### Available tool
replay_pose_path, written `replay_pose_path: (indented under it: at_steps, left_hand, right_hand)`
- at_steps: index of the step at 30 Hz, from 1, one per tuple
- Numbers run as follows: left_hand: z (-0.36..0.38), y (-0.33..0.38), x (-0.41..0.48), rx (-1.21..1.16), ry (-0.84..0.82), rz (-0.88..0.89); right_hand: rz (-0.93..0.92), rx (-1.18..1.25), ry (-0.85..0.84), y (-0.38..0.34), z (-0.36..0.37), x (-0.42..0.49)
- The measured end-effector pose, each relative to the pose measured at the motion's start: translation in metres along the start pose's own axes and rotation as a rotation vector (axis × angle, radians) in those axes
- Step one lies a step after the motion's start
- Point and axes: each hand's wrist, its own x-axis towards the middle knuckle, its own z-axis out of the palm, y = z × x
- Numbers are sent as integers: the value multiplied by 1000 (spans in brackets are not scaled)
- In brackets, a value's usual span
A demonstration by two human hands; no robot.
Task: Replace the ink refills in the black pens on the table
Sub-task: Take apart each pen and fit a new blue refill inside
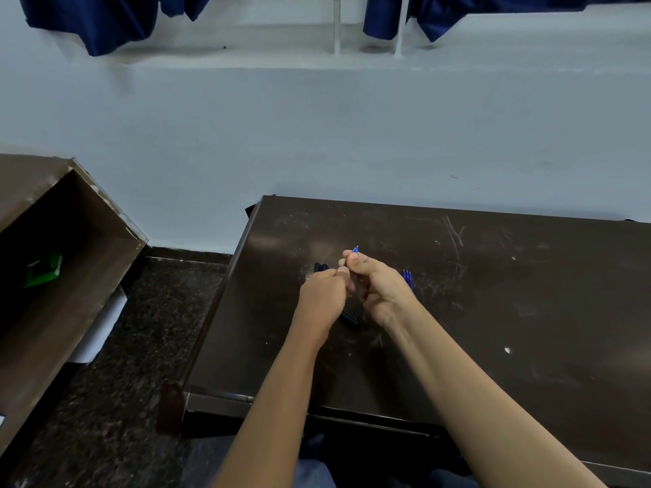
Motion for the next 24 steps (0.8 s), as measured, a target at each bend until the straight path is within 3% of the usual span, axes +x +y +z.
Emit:
replay_pose_path:
  at_steps: [7,13,24]
  left_hand:
    - [-8,3,-3,-589,-298,-258]
    - [2,10,-5,-219,-100,-23]
    - [7,1,-2,172,38,73]
  right_hand:
    - [-36,59,-110,-3,-1,-6]
    - [-48,16,-97,-2,-1,-7]
    - [52,54,-38,1,-7,-2]
